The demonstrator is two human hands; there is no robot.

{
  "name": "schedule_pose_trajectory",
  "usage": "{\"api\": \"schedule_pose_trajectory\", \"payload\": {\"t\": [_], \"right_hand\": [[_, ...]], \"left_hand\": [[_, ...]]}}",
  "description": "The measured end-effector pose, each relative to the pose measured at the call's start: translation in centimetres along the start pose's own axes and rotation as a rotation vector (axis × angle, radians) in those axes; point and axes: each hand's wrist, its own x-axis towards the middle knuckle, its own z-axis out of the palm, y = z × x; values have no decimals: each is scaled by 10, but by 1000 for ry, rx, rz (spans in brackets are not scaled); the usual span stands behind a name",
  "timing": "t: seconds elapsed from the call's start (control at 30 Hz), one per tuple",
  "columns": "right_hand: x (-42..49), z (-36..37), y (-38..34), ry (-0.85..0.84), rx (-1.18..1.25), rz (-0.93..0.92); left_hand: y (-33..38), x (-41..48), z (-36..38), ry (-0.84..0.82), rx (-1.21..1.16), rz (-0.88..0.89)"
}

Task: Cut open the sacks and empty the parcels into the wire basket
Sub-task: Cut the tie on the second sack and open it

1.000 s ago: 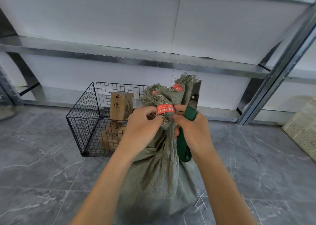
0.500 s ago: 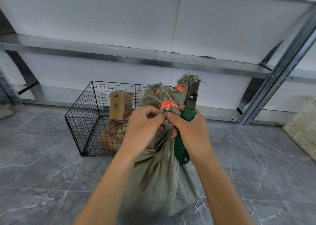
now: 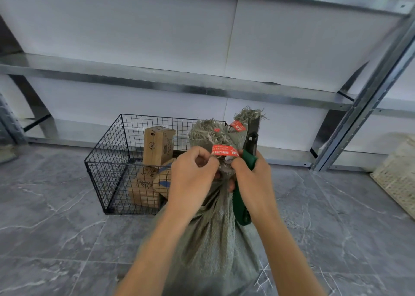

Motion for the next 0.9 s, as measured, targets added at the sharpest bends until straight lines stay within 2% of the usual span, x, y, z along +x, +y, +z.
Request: {"api": "schedule_pose_trajectory", "payload": {"t": [0.17, 0.33, 0.47, 0.57, 0.9], "right_hand": [[-7, -8, -16, -164, -128, -29], [-11, -21, -27, -314, -417, -89], [-17, -32, -38, -552, -484, 43], [-20, -34, -39, -649, -470, 125], [-18, -31, -32, -656, -492, 197]], "left_hand": [[0, 0, -2, 8, -64, 22], [-1, 2, -6, 51, -92, 29], [-3, 5, -8, 83, -93, 25], [-3, 4, -9, 88, -111, 11], [-9, 5, -8, 118, -63, 99]]}}
